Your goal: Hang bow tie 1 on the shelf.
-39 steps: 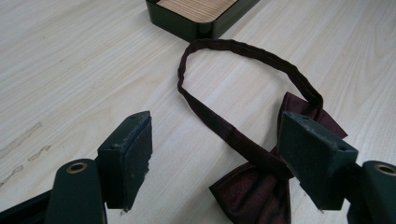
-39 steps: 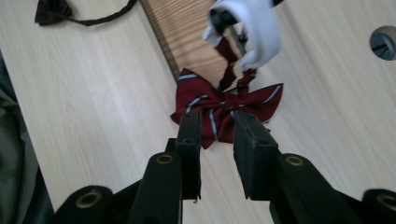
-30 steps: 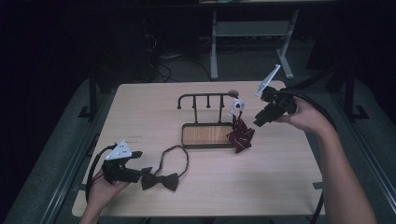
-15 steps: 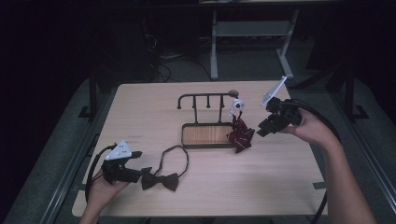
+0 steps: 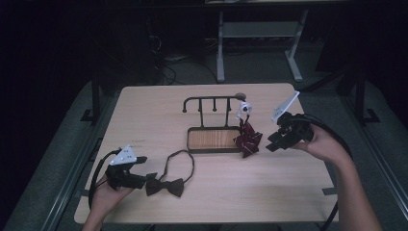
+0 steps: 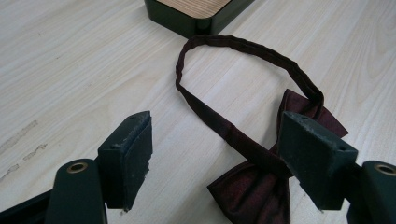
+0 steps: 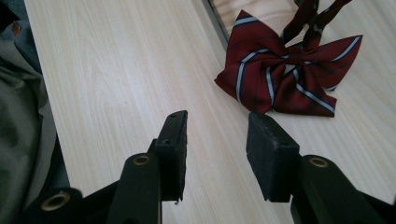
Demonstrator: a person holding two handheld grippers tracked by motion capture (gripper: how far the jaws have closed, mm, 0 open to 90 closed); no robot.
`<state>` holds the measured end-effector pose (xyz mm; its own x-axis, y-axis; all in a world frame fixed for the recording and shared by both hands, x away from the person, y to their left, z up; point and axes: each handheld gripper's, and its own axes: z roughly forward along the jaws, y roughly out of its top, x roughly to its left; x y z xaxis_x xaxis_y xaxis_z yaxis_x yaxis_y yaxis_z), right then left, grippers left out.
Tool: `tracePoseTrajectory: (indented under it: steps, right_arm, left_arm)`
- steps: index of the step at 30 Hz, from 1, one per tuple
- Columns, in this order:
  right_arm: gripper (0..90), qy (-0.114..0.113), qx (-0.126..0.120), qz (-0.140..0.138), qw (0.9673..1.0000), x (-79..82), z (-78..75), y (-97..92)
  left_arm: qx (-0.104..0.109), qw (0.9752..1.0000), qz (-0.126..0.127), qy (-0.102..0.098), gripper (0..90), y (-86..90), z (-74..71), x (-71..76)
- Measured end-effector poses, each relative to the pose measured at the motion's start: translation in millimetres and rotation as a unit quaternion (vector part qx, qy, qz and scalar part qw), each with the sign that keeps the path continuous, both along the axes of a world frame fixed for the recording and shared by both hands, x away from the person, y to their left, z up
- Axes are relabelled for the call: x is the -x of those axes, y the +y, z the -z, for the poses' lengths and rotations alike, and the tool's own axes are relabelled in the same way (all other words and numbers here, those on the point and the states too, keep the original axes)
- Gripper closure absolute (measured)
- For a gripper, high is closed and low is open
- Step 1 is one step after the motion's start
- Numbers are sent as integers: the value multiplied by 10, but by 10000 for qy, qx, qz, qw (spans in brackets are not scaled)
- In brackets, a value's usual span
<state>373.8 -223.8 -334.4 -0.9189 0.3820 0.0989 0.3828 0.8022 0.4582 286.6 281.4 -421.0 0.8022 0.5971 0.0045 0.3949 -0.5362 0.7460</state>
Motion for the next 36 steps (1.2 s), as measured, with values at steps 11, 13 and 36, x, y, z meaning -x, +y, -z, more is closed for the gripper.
tracePoseTrajectory:
  steps: [11, 13, 36]
  right_arm:
    - [537, -9, -132, 56, 9999, 122, 169, -43]
    - [534, -10, -148, 74, 9999, 144, 208, -52]
    - [473, 10, -353, 255, 9991, 371, 523, -135]
  left_arm:
    - [19, 10000, -21, 10, 263, 0, 11, -4]
    - [45, 10000, -35, 18, 263, -3, 13, -3]
    - [31, 10000, -10, 66, 264, -9, 12, -7]
